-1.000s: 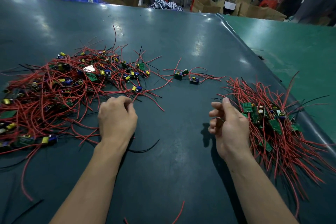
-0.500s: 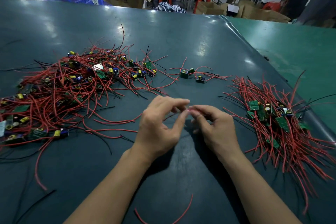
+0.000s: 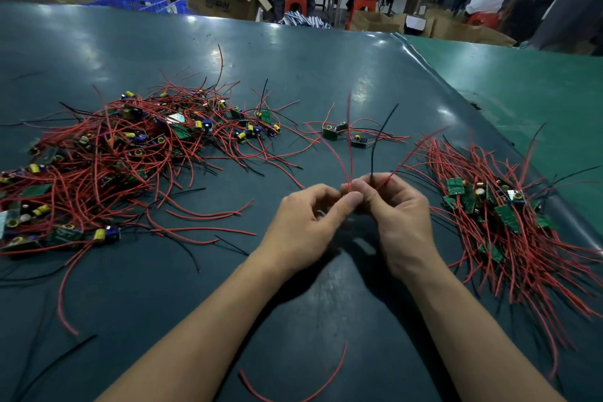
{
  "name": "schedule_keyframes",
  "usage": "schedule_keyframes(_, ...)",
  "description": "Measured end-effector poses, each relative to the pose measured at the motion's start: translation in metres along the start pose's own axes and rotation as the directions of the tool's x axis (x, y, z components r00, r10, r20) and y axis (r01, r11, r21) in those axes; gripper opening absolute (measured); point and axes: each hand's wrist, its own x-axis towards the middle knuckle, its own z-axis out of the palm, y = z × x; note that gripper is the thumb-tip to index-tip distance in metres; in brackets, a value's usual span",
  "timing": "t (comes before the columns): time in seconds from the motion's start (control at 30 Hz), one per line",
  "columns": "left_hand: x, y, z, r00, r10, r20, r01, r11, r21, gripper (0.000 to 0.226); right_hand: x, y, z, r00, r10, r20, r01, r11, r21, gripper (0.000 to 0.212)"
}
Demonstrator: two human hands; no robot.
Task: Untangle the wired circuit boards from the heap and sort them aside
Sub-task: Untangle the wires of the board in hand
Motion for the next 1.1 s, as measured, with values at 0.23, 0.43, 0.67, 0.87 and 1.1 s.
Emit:
schedule_keyframes(0.23,0.002,0.006,0.0,0.998,-0.042,-0.055,0.03,0.981,-0.193,0.012,-0.003,-0.001,0.004,0.998,0.026,0.056,-0.027,1.0,0.011,0.013)
schedule_keyframes(0.43,0.007,0.003,-0.006,0.992,-0.023,-0.127,-0.023,0.938,-0.345,0.014,0.0,-0.001,0.007,0.995,0.093,-0.035,-0.088,0.987,0.132,0.014)
schedule_keyframes(0.67,0.013,0.002,-0.015,1.0,-0.031,-0.003,0.027,0.911,-0.412,0.023,0.002,-0.001,0.007,0.978,0.17,-0.119,-0.138,0.961,0.241,0.005)
schedule_keyframes(0.87,0.015,-0.001,-0.015,0.994,-0.096,-0.046,0.067,0.896,-0.439,0.028,0.003,-0.001,0.006,0.951,0.299,-0.082,-0.283,0.945,0.163,0.015)
schedule_keyframes(1.1,0.015,-0.001,-0.015,0.988,-0.127,-0.091,0.077,0.901,-0.428,0.021,0.007,0.001,0.001,0.974,0.17,-0.15,-0.162,0.985,0.063,0.014)
